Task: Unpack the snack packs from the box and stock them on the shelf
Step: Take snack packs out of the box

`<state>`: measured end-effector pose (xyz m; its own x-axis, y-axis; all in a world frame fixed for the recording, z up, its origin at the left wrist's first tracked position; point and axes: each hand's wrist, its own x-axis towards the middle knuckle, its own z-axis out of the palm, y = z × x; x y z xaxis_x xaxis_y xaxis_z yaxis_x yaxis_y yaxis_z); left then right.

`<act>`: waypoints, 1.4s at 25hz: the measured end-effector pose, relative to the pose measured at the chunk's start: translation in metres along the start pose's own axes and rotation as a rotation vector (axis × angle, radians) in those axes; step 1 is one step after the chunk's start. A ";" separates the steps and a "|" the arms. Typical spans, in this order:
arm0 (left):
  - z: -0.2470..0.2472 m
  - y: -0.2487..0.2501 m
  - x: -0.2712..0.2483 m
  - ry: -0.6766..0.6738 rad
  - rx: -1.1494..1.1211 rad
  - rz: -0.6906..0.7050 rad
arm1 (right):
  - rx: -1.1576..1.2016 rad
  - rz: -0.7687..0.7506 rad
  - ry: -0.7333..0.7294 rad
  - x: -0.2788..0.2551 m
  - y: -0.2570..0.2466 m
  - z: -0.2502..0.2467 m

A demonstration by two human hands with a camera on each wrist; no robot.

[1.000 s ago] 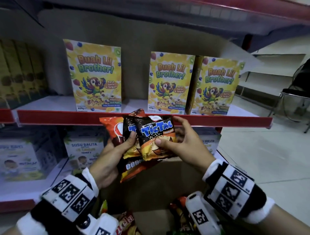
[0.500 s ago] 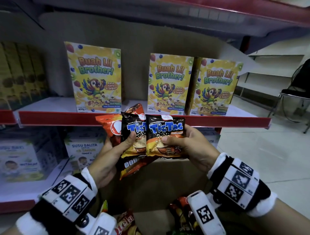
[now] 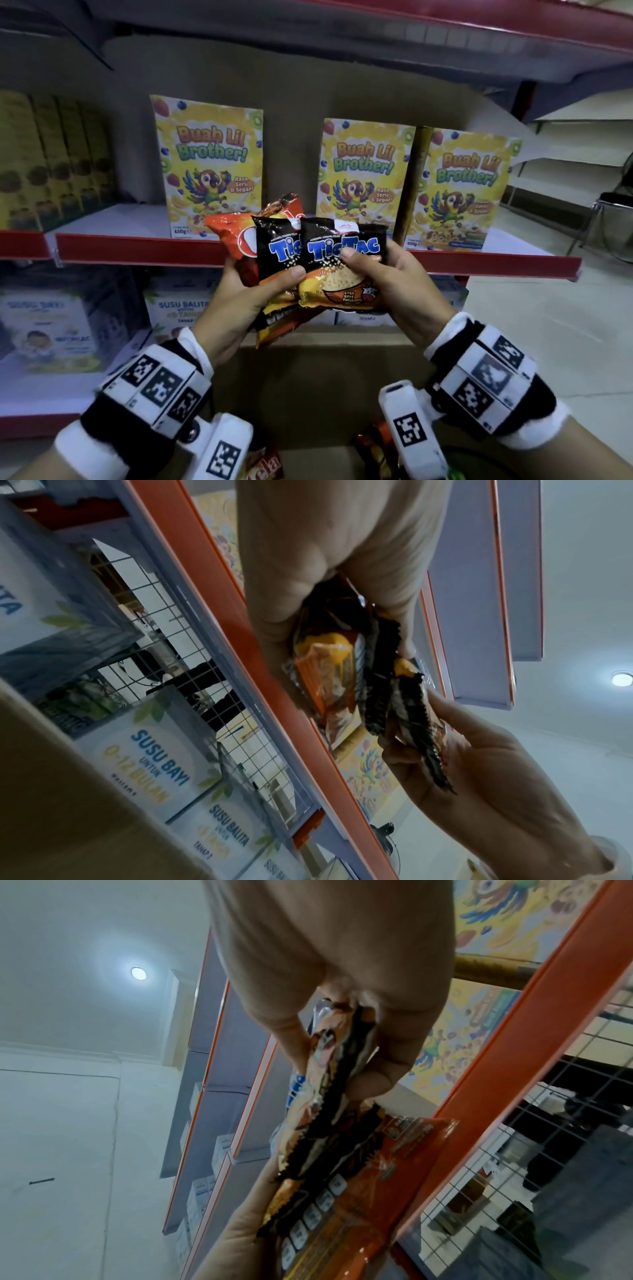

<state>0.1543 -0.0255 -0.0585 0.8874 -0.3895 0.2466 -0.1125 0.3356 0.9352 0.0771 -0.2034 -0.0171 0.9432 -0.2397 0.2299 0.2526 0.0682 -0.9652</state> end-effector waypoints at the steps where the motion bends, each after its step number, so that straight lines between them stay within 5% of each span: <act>1: -0.001 0.003 0.006 0.008 0.001 0.002 | -0.021 -0.024 0.016 0.006 -0.001 0.001; 16: -0.026 -0.011 0.056 0.145 -0.020 0.043 | -0.119 -0.050 -0.012 0.075 0.024 0.010; 23: -0.010 0.025 0.025 0.314 0.091 -0.118 | -0.080 0.164 0.132 0.040 0.011 0.031; 27: 0.013 0.097 0.007 0.361 0.119 -0.182 | -0.101 0.262 0.113 0.018 -0.060 0.042; 35: 0.074 0.330 0.054 0.400 0.091 -0.020 | -0.133 0.082 0.059 0.072 -0.309 0.079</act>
<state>0.1326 0.0007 0.2819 0.9916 -0.0252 0.1266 -0.1166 0.2468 0.9620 0.0838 -0.1654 0.3079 0.9442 -0.2953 0.1457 0.1406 -0.0383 -0.9893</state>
